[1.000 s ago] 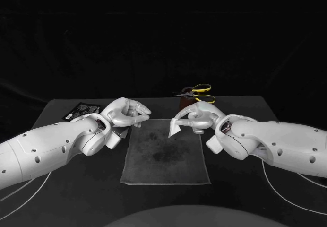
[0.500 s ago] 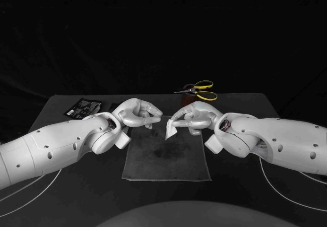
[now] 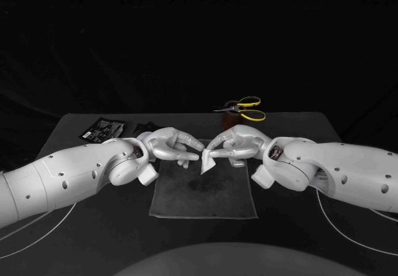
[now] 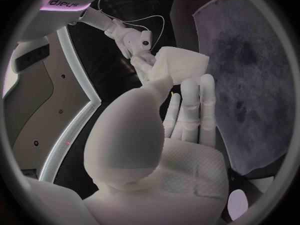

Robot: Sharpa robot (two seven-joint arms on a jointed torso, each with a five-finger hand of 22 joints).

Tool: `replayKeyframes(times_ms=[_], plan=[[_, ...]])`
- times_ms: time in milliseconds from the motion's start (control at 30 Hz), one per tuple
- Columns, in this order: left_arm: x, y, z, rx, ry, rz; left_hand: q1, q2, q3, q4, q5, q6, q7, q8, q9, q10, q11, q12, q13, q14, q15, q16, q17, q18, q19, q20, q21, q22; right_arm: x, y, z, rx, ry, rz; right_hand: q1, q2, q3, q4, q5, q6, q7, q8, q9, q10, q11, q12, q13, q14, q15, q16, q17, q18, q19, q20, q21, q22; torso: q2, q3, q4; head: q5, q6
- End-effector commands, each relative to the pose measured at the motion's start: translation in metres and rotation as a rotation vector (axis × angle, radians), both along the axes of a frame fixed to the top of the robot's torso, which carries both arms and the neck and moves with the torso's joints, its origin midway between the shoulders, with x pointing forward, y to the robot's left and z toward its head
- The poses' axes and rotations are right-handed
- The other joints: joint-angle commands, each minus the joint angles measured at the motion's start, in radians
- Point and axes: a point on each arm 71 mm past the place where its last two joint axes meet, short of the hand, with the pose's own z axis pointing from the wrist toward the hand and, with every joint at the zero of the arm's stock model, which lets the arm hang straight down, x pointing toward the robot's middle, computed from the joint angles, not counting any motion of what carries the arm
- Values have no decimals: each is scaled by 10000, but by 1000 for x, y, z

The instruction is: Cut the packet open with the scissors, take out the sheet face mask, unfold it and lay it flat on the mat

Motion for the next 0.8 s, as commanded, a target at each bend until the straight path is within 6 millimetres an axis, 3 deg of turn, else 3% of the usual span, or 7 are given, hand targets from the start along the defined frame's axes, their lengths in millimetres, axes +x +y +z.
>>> replayKeyframes(times_ms=[33,333,567,667,800], plan=[[-10,-7,-4,-632,1706,-1472,147,107,-122,-124,-4,-105,-55,-65,-17,-131,-82,-128,-2,123,-65,169,-11,140,2,-104,-77,-15,-4,3,1,232,110,706,0,76,73,3,24,80,14,33,326,266,-36,-65,1327,894,-10,43,1895,160,-74,11,-43,15,2,5,-1,12,-23],[-16,-10,-5,-1135,2786,-2534,634,374,-140,-747,2,-324,-315,-207,-59,-237,-355,-470,4,409,-284,660,78,120,-103,-260,-10,83,-5,2,0,84,183,1283,-1,79,76,-1,24,74,15,35,328,265,-34,-64,1328,894,-8,43,1895,165,-87,12,-66,0,-3,-2,-5,15,-48],[-18,-13,-3,-1664,3309,-2741,667,526,156,-1196,-1,-290,-465,-223,-54,-119,-505,-632,11,527,-397,901,237,103,-498,-235,-26,176,-6,1,-1,-42,254,1625,0,80,79,-9,24,66,17,37,330,260,-32,-74,1323,894,-6,45,1899,168,-96,14,-82,-9,1,-4,-2,9,-71],[-18,-13,-3,-1780,3443,-2803,548,609,315,-1367,-1,-195,-408,-202,-40,252,-449,-581,31,648,-374,1091,403,112,-564,-243,24,240,-6,0,-1,-107,268,1743,-1,80,80,-11,24,63,18,38,331,257,-32,-79,1320,894,-5,44,1899,171,-104,14,-96,-18,2,-8,3,17,-76],[-19,-14,-3,-1810,3539,-2887,254,640,581,-1619,-2,-27,-88,-186,-32,977,-97,-493,37,667,-142,1295,436,107,-638,-222,153,374,-5,-1,-1,-220,209,1808,-1,81,80,-12,24,61,18,39,331,254,-31,-88,1315,893,-5,42,1894,176,-117,15,-118,-33,-1,-3,2,31,-101]])
